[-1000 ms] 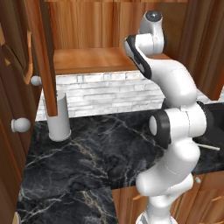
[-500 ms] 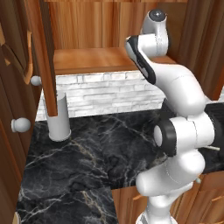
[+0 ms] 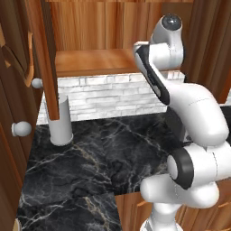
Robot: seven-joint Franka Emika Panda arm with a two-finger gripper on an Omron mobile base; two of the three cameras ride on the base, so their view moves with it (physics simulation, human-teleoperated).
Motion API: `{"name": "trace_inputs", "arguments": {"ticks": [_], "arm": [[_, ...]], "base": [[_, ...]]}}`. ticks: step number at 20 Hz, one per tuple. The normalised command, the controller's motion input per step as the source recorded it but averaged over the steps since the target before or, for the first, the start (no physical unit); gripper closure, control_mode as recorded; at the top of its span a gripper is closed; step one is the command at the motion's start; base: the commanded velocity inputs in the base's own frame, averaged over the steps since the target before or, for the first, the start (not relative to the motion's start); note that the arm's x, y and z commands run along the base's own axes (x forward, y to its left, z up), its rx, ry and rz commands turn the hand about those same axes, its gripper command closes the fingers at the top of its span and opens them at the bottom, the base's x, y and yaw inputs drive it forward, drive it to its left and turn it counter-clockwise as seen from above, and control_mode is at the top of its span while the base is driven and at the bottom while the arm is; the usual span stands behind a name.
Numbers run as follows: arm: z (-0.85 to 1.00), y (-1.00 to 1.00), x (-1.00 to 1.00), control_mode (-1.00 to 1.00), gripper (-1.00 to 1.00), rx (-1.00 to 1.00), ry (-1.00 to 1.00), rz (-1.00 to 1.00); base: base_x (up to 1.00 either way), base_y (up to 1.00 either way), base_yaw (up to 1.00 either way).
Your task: Locate and retrieve the dish brush and bar soap from the cabinet. Place them next to the sink.
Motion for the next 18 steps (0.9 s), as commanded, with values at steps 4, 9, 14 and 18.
{"name": "trace_inputs", "arguments": {"ticks": [4,9,14,18], "arm": [[0.01,0.01,-0.79,-1.0,1.0,0.06,-0.06,-0.01],[0.07,0.0,-0.84,-1.0,1.0,0.1,0.0,-0.01],[0.04,0.0,-0.92,-1.0,1.0,0.05,0.0,0.0],[0.0,0.0,-0.99,-1.0,1.0,0.01,-0.04,0.0]], "base": [[0.0,0.0,0.0],[0.0,0.0,0.0],[0.0,0.0,0.0],[0.0,0.0,0.0]]}}
